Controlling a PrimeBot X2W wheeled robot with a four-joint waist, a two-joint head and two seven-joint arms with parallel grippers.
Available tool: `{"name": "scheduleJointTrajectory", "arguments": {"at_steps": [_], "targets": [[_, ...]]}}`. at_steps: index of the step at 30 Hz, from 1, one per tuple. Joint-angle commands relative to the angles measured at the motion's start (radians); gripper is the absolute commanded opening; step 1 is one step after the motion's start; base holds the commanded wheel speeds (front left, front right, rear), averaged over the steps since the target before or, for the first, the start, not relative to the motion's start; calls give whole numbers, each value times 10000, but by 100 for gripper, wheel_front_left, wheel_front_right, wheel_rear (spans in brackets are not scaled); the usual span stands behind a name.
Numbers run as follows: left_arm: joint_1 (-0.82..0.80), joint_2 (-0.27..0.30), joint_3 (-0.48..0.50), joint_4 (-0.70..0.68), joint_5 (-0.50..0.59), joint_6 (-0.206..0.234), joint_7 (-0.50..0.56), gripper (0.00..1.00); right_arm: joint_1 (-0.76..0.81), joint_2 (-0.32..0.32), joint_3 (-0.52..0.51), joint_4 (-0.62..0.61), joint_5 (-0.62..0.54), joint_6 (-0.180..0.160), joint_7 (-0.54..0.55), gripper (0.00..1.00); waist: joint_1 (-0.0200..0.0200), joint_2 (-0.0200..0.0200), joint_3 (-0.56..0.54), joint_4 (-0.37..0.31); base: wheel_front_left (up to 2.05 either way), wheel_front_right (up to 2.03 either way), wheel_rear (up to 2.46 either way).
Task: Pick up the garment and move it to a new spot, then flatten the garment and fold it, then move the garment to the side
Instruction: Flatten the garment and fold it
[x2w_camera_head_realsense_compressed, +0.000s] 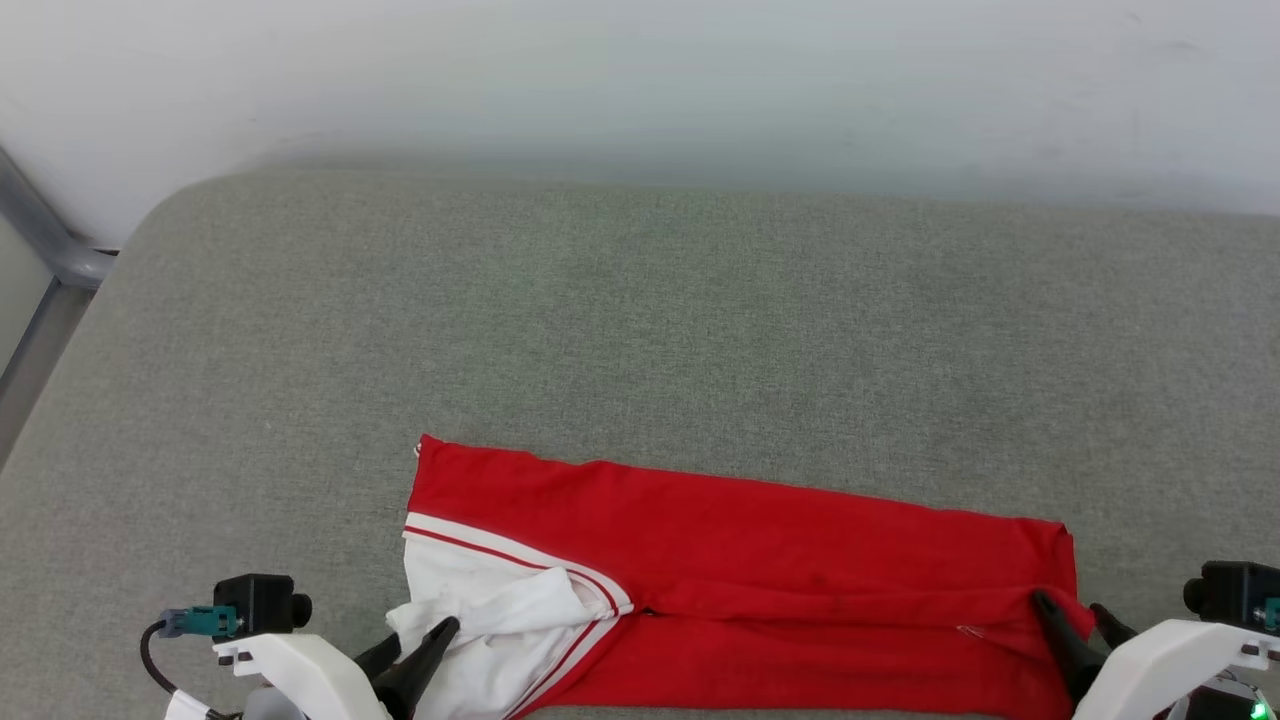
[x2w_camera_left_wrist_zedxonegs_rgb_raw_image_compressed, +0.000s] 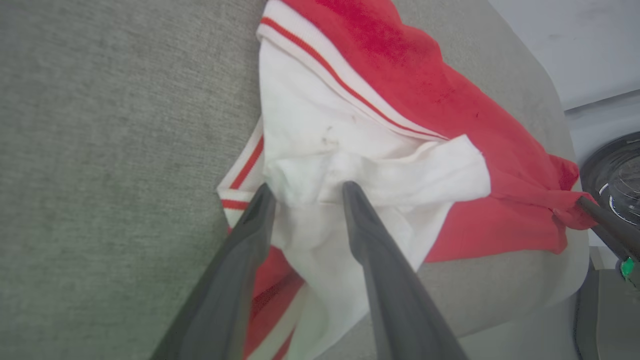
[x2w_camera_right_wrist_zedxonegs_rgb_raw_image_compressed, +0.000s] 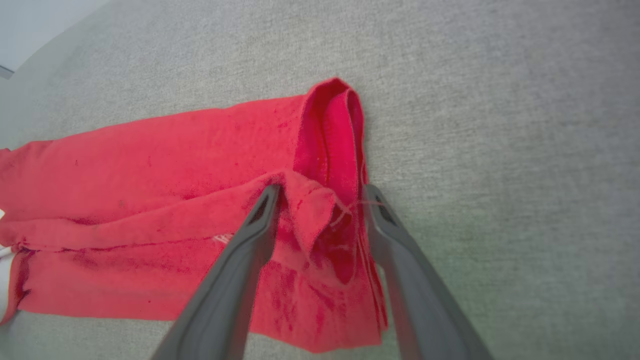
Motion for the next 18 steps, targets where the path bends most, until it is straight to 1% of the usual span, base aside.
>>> {"name": "scheduleJointTrajectory", "arguments": {"at_steps": [1,3,5,8,10,13,16,18], "targets": [[-113,-31,24,66,177,-51,-222,100,138,33,-30,-65,69,-4,-241,100,1,0,-65,-10,0,0,0],[-162,-158,105,131,387,-9,-640,100,190,55,-2,-167,200,-4,-596,100,1,0,-145,-71,0,0,0],[-232,-111,258,165,627,72,-1116,100,143,56,66,-292,243,-4,-788,100,1,0,-222,-164,0,0,0],[-389,-56,434,-42,1075,256,-1788,100,-47,57,35,-407,185,-4,-673,100,1,0,-329,-268,0,0,0],[-462,-31,576,-264,1453,509,-2166,100,-167,55,-61,-430,37,-4,-400,100,1,0,-382,-300,0,0,0],[-541,-31,1048,-575,2096,1031,-2560,100,-329,-43,-295,-425,-212,-4,215,100,1,0,-378,-294,0,0,0],[-545,-152,1700,-1031,2847,1477,-2682,100,-621,-285,-401,-490,-427,-4,1051,100,1,0,-257,-281,0,0,0],[-483,-306,2298,-1445,3589,1706,-2693,100,-765,-437,-411,-560,-529,-4,1619,100,1,0,-156,-227,0,0,0]]}}
